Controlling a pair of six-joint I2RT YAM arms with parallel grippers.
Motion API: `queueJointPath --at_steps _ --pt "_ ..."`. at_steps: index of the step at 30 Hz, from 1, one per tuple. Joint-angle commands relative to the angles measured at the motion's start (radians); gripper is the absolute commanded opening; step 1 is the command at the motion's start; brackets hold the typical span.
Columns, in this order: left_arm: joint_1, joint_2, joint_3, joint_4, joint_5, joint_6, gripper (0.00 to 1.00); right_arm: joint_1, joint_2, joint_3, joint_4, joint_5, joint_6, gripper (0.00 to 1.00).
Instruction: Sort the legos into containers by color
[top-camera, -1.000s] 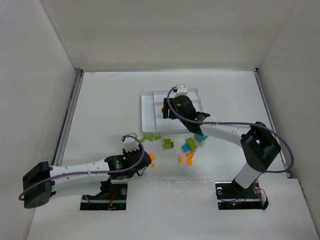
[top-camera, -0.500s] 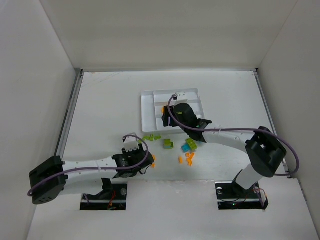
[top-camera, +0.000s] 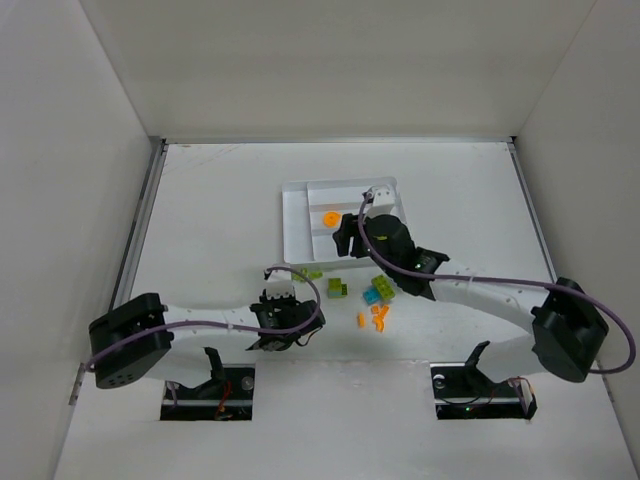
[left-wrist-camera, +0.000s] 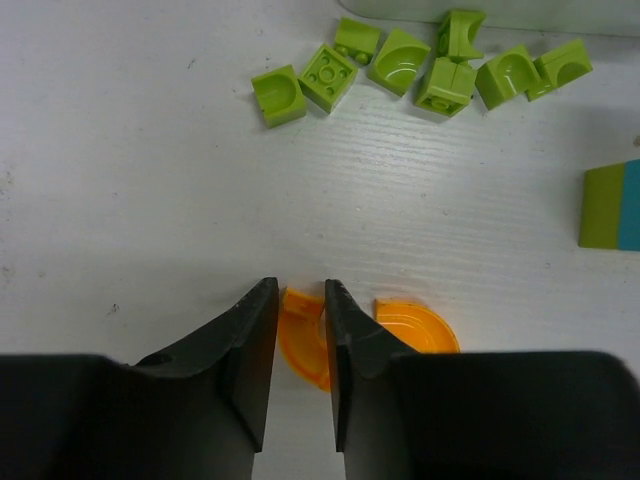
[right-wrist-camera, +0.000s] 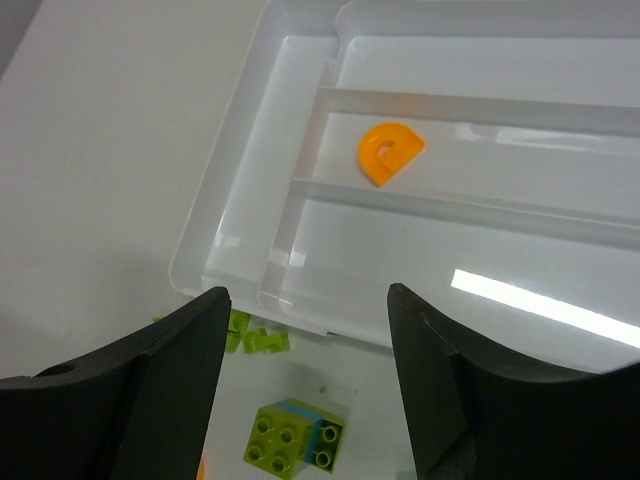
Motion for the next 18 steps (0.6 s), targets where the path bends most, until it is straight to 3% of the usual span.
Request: queueJointPath --at_steps 1,6,12,15,18 --pt "-0.009 0.05 0.001 -0.043 0.072 0.004 0.19 0.001 -0.093 -0.032 0.062 0.027 0.011 0.7" --pt "-0.01 0.014 0.033 -0.095 0.047 0.008 0.09 -0.036 -0.218 -0.102 0.062 0.022 0.017 0.7" --pt "0.036 -0.127 0.163 -0.106 0.009 0.141 0.08 -0.109 -0.277 -0.193 0.071 0.001 0.062 0.69" --pt "0.114 -0.149 0.246 -0.029 0.026 0.239 0.08 -0.149 -0.291 -0.244 0.104 -0.025 0.089 0.69" --pt "0.215 -0.113 0.306 0.167 0.085 0.365 0.08 -0.191 -0.294 -0.276 0.139 -0.043 0.102 0.69"
